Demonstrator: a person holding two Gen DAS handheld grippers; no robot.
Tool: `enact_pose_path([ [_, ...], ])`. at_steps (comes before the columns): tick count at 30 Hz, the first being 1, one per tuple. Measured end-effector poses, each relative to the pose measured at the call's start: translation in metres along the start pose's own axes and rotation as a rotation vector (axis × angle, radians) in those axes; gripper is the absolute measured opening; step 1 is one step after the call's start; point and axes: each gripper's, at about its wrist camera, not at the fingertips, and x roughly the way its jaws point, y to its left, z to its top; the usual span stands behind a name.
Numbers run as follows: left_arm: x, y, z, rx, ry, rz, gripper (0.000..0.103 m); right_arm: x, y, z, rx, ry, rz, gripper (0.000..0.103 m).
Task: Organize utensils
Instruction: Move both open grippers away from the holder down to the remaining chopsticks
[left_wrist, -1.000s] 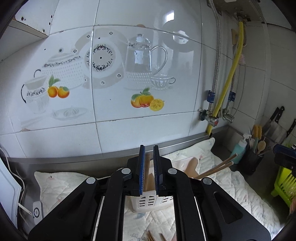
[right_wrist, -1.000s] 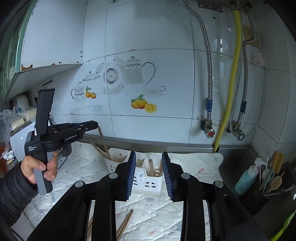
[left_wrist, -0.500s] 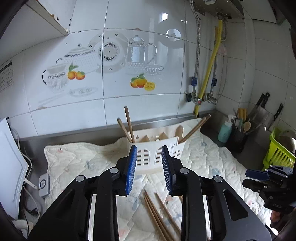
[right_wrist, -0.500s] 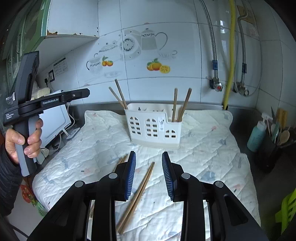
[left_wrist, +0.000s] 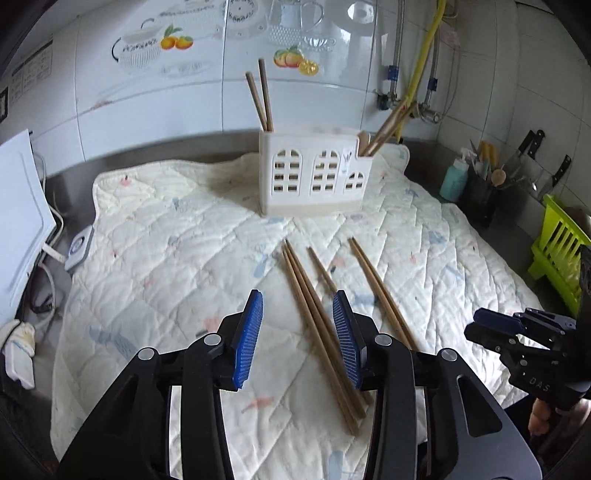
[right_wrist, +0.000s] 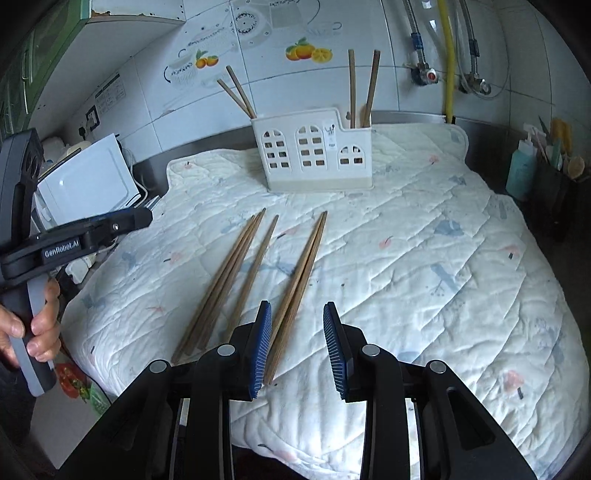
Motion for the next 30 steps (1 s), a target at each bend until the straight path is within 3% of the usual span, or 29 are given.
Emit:
enact_pose_path([
  [5, 0.019, -0.003, -0.039, -0.03, 0.111, -0.022, 0.042, 0.009, 0.004, -0.015, 0.017, 0.03, 0.011, 0.029],
  [9, 0.027, -0.006, -0.056, -0.052, 0.155, -0.037, 0.042, 0.017, 0.008, -0.023, 0.016, 0.056, 0.014, 0.029],
  [20, 0.041, -0.015, -0.069, -0.06, 0.196, -0.004, 0.042, 0.025, 0.011, -0.028, 0.015, 0.076, 0.013, 0.029],
  [30, 0.046, -0.024, -0.069, -0.055, 0.187, 0.05, 0.042, 0.03, 0.014, -0.03, 0.004, 0.084, 0.011, 0.029],
])
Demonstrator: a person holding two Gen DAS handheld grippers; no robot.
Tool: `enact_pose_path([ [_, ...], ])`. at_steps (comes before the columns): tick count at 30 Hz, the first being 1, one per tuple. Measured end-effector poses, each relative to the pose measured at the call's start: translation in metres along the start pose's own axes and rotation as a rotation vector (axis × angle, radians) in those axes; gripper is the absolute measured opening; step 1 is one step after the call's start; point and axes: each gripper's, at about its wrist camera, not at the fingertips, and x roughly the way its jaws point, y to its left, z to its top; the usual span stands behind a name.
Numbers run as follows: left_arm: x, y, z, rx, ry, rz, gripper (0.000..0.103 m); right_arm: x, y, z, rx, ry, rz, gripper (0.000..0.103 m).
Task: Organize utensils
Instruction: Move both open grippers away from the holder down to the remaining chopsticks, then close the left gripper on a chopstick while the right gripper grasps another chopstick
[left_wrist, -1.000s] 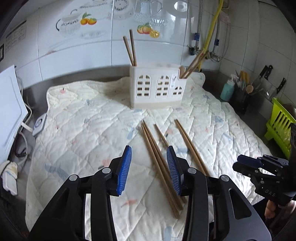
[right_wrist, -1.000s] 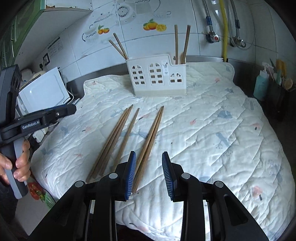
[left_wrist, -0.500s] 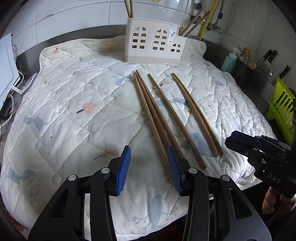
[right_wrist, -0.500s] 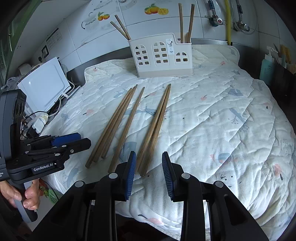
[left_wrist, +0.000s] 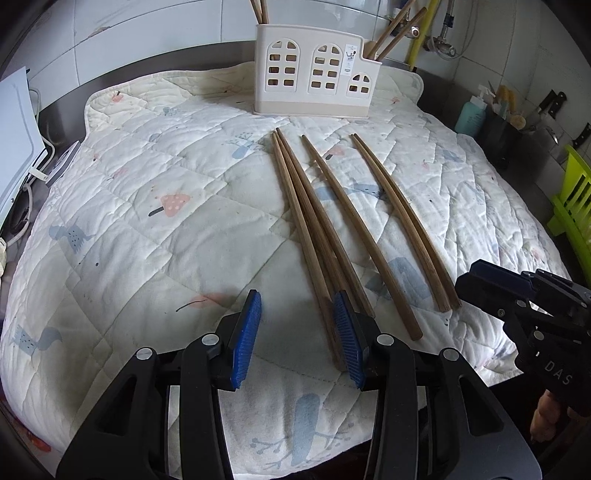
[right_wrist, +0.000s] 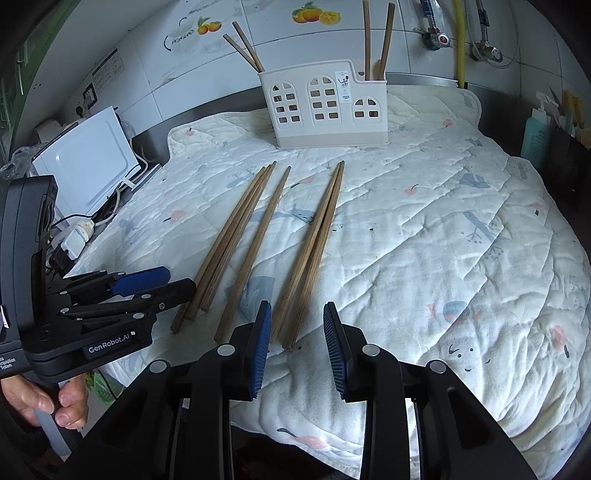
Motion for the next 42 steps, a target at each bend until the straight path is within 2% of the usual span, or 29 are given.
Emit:
enact_pose_path([
  [3, 0.002, -0.002, 0.0, -0.006, -0.007, 0.033, 0.042, 0.002, 0.0, -0.001, 0.002, 0.006, 0.001, 0.029],
  [8, -0.001, -0.004, 0.002, 0.041, -0.046, 0.148, 0.041, 0.004, 0.001, -0.002, -0.002, 0.01, -0.001, 0.029],
  [12, 0.0, 0.012, 0.006, 0.013, -0.059, 0.21, 0.039, 0.005, 0.0, -0.002, 0.004, 0.01, -0.001, 0.029],
  [14, 0.004, 0.026, 0.006, -0.053, -0.035, 0.137, 0.037, 0.006, -0.001, -0.003, 0.008, 0.013, 0.002, 0.029],
  [16, 0.001, 0.032, 0.004, -0.085, -0.053, 0.096, 0.037, 0.008, -0.001, -0.003, 0.009, 0.016, 0.0, 0.029],
  [20, -0.007, 0.032, 0.004, -0.096, -0.084, 0.056, 0.037, 0.009, -0.001, -0.002, 0.011, 0.016, -0.001, 0.029],
  [25, -0.006, 0.017, 0.004, -0.089, -0.074, -0.013, 0.037, 0.01, 0.001, -0.002, 0.011, 0.019, -0.001, 0.029],
  [28, -0.001, 0.007, 0.003, -0.064, -0.068, -0.013, 0.036, 0.011, 0.001, -0.003, 0.012, 0.022, 0.0, 0.029],
  [29, 0.001, 0.006, 0.002, -0.055, -0.062, -0.013, 0.028, 0.011, 0.001, -0.003, 0.013, 0.023, 0.001, 0.029],
  [32, 0.007, 0.004, 0.0, -0.043, -0.046, -0.014, 0.019, 0.011, 0.0, -0.003, 0.015, 0.023, 0.002, 0.027],
  [35, 0.008, 0.001, 0.0, -0.019, -0.053, 0.003, 0.017, 0.012, -0.001, -0.003, 0.017, 0.025, 0.001, 0.022],
  [37, 0.009, 0.0, 0.002, -0.01, -0.059, 0.022, 0.012, 0.012, -0.001, -0.003, 0.02, 0.024, 0.002, 0.021],
  [42, 0.012, -0.002, 0.005, -0.003, -0.055, 0.033, 0.012, 0.012, -0.002, -0.002, 0.023, 0.025, 0.002, 0.021],
])
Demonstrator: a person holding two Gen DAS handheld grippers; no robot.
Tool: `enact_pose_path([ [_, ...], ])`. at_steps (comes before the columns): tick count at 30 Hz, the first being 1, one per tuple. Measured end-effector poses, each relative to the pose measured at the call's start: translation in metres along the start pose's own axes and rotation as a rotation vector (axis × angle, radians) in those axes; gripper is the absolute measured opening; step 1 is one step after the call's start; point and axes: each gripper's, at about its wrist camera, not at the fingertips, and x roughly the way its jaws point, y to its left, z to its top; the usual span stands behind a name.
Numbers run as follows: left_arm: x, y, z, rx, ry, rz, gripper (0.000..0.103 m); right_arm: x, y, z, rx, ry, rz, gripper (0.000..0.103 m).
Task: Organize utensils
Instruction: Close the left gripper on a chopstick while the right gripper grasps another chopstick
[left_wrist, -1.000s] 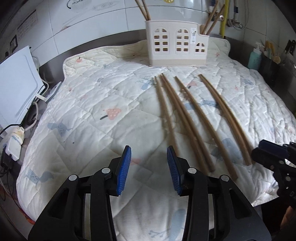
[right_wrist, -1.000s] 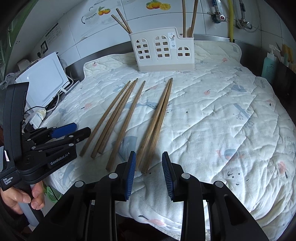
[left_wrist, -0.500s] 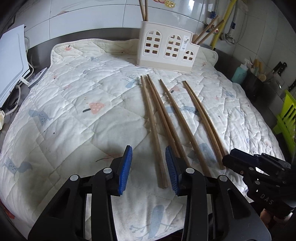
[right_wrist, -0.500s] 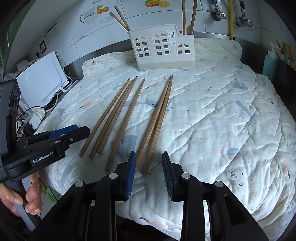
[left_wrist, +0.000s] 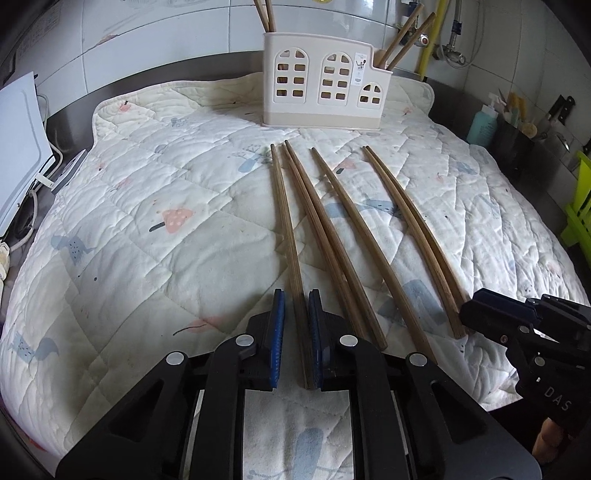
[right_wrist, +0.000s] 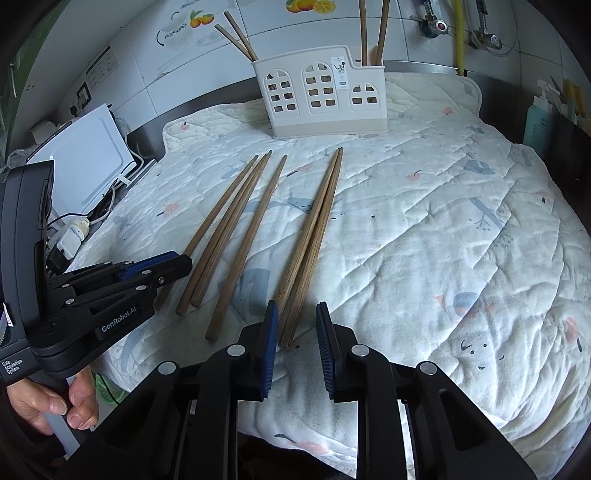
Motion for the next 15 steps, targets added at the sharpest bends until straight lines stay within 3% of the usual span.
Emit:
enact_pose_path([
  [6, 0.003, -0.002, 0.002, 0.01, 0.003, -0.014, 0.012, 0.003, 0.001, 0.002, 0.01, -0.002, 0.0, 0.021],
  [8, 0.003, 0.001, 0.001, 0.015, -0.004, 0.013, 0.007, 0.004, 0.003, 0.002, 0.004, -0.003, -0.004, 0.021],
  [15, 0.002, 0.007, 0.002, 0.022, -0.004, 0.02, 0.006, 0.005, 0.008, 0.001, -0.026, -0.002, -0.074, 0.01],
])
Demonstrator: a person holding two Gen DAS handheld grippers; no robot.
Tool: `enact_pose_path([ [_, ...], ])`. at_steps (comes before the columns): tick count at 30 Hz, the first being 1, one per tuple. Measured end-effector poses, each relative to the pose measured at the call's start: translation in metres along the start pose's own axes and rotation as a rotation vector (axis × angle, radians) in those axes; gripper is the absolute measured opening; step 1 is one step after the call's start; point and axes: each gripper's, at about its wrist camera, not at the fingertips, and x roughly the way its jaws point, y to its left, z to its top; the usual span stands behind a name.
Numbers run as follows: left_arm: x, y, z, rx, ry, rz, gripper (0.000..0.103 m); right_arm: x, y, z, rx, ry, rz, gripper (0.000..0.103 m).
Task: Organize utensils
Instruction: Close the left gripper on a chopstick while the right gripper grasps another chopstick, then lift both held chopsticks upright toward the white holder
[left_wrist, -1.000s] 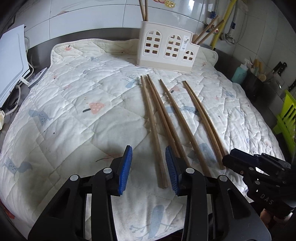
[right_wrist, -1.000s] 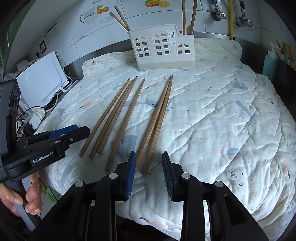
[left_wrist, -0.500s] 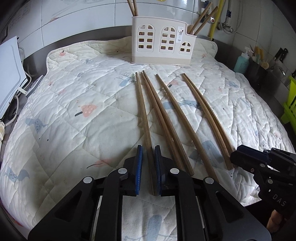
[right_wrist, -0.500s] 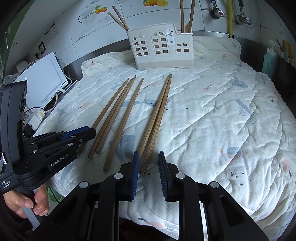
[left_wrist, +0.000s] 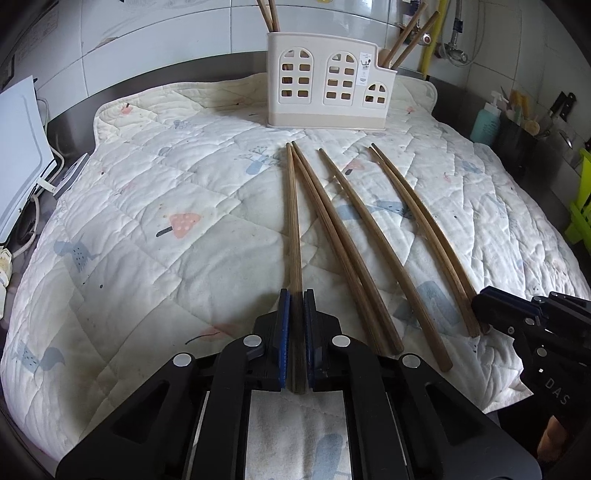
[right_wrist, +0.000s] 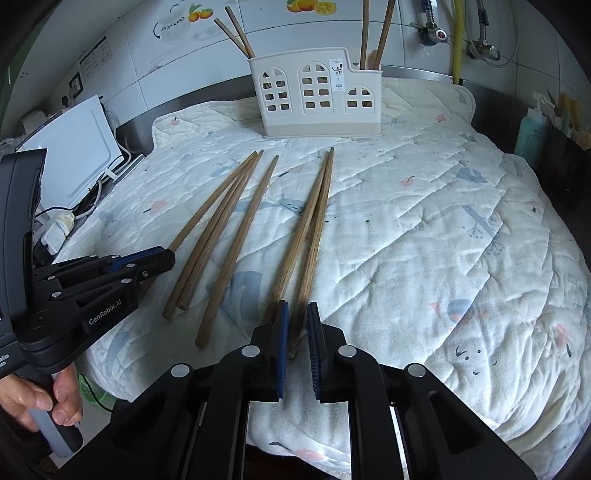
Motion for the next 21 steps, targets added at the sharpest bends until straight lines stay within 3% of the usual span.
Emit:
enact_pose_path([
  [7, 0.0, 0.0, -0.002, -0.032, -0.001, -0.031, 0.007, 0.005, 0.014, -0.002, -0.087, -0.005, -0.074, 0.011],
  [12, 0.003, 0.011, 0.002, -0.042, 0.001, -0.075, 0.006, -0.002, 0.003, -0.001, -0.046, -0.016, -0.053, 0.007],
  [21, -0.006, 0.027, 0.006, -0.077, -0.03, -0.137, 0.005, -0.043, 0.002, 0.017, -0.057, -0.133, -0.056, 0.007],
])
